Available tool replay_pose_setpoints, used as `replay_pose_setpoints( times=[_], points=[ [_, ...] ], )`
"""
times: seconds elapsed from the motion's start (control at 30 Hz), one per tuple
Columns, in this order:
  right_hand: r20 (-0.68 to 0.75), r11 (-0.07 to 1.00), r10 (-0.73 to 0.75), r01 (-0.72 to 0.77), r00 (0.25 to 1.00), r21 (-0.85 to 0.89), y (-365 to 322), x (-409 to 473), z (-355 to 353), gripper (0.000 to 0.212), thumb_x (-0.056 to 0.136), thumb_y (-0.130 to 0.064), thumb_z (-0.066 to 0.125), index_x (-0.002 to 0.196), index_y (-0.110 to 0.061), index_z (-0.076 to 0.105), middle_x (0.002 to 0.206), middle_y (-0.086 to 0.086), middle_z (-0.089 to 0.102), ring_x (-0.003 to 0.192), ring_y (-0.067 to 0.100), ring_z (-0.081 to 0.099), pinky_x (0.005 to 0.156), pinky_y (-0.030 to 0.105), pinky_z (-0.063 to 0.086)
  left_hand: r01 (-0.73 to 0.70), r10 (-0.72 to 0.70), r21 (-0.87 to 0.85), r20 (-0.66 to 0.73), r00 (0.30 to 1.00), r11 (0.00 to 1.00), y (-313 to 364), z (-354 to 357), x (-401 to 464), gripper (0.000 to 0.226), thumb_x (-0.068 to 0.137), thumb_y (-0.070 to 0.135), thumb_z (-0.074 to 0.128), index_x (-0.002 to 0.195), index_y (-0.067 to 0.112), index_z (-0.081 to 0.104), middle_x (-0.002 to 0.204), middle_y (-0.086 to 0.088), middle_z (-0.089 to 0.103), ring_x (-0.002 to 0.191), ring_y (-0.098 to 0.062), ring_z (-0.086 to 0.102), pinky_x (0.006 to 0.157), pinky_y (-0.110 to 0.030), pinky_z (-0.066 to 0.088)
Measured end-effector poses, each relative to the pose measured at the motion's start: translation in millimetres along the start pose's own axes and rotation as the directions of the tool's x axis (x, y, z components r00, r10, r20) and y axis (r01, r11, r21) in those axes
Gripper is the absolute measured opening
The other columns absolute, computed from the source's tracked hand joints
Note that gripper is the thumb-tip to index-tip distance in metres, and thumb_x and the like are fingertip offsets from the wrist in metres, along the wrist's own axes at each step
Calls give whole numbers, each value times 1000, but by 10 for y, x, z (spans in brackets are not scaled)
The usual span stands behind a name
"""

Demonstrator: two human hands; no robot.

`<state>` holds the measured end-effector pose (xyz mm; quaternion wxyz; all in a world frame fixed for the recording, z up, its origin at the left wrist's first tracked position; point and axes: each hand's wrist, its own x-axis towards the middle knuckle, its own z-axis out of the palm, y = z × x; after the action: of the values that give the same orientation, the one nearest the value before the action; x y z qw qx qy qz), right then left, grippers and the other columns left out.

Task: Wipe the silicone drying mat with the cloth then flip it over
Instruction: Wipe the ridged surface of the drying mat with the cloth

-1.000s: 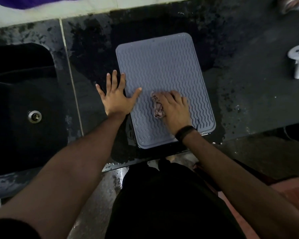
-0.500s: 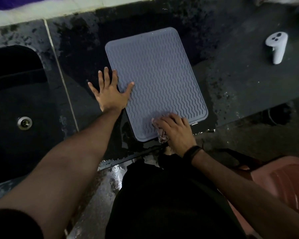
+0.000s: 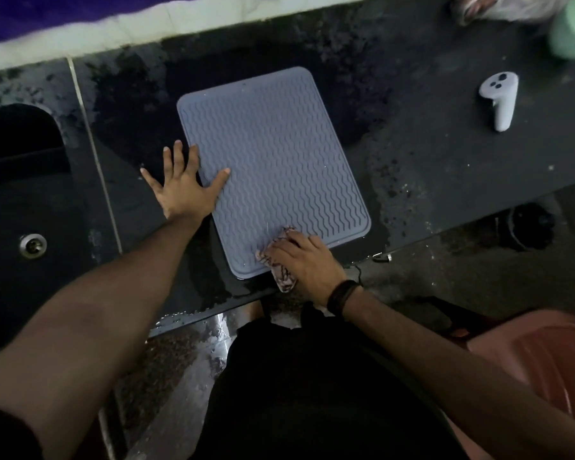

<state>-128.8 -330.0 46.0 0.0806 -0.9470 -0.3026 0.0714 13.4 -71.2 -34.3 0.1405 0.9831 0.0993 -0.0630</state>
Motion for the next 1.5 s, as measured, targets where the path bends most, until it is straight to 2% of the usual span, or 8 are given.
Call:
replay_pose_setpoints(
  times=[0.17, 0.37, 0.47, 0.57, 1.03, 1.2, 1.33, 1.5],
  points=[
    [-128, 981, 184, -175, 975, 79, 509, 313, -202, 58, 65, -11, 63, 122, -18, 59, 120, 2, 63, 114, 29, 49, 84, 38, 35, -6, -9, 171, 89, 996, 985, 121, -193, -17, 101, 86, 92, 14, 164, 27, 17, 172, -4, 9, 159, -24, -1, 118, -64, -19],
    [108, 965, 257, -261, 960, 27, 1015, 869, -121, 69, 80, -16, 67, 143, -18, 41, 141, 5, 49, 130, 28, 39, 102, 41, 29, -6, -55, 373, 153, 987, 928, 434, -342, -64, 81, 103, 69, 17, 165, 17, 8, 172, -10, 5, 159, -26, -5, 120, -61, -16],
    [76, 968, 244, -247, 967, 41, 1049, 836, -4, 63, 82, -13, 60, 142, -17, 41, 140, 6, 49, 128, 29, 40, 98, 43, 31, -126, 79, 358, 142, 987, 925, 698, -357, -99, 63, 110, 41, 29, 165, 15, 11, 172, -10, 8, 159, -27, 3, 125, -57, -9],
    [49, 973, 229, -230, 972, 31, 1061, 866, -5, 59, 83, -12, 57, 140, -18, 43, 136, 4, 50, 125, 29, 41, 94, 44, 35, -233, 156, 289, 266, 951, 929, 986, -301, -144, 63, 109, 48, 29, 165, 24, 13, 172, -5, 11, 158, -23, 10, 123, -57, -14],
    [86, 998, 6, -12, 996, 65, 1055, -264, -169, 50, 79, -12, 42, 124, -21, 60, 124, 1, 61, 122, 30, 49, 91, 43, 39, -81, -12, 220, 393, 919, 972, 1184, -249, -178, 66, 109, 53, 27, 165, 30, 0, 172, 0, -12, 159, -21, -8, 124, -59, -10],
    [-16, 991, 127, -126, 992, 52, 1027, 449, -343, 44, 78, -16, 64, 122, -20, 60, 119, 2, 62, 114, 30, 51, 87, 42, 39, -81, 2, 177, 406, 914, 981, 1183, -265, -166, 67, 109, 50, 32, 165, 28, 3, 172, -1, -11, 159, -24, -7, 124, -59, -6],
    [129, 984, 177, -178, 976, -6, 876, 973, -261, 51, 87, -20, 57, 137, -19, 47, 137, 3, 52, 126, 27, 41, 99, 41, 32, -75, -13, 189, 426, 905, 979, 1208, -308, -148, 67, 109, 50, 33, 165, 28, 3, 172, -2, -12, 158, -26, -8, 124, -60, -4],
    [136, 982, 187, -186, 973, -15, 745, 416, -91, 52, 84, -20, 63, 134, -22, 50, 138, 1, 51, 132, 28, 41, 97, 46, 38, -82, -8, 191, 429, 903, 978, 1225, -319, -158, 65, 111, 46, 31, 165, 26, 2, 172, -4, -13, 158, -28, -8, 124, -61, 0]
  ],
)
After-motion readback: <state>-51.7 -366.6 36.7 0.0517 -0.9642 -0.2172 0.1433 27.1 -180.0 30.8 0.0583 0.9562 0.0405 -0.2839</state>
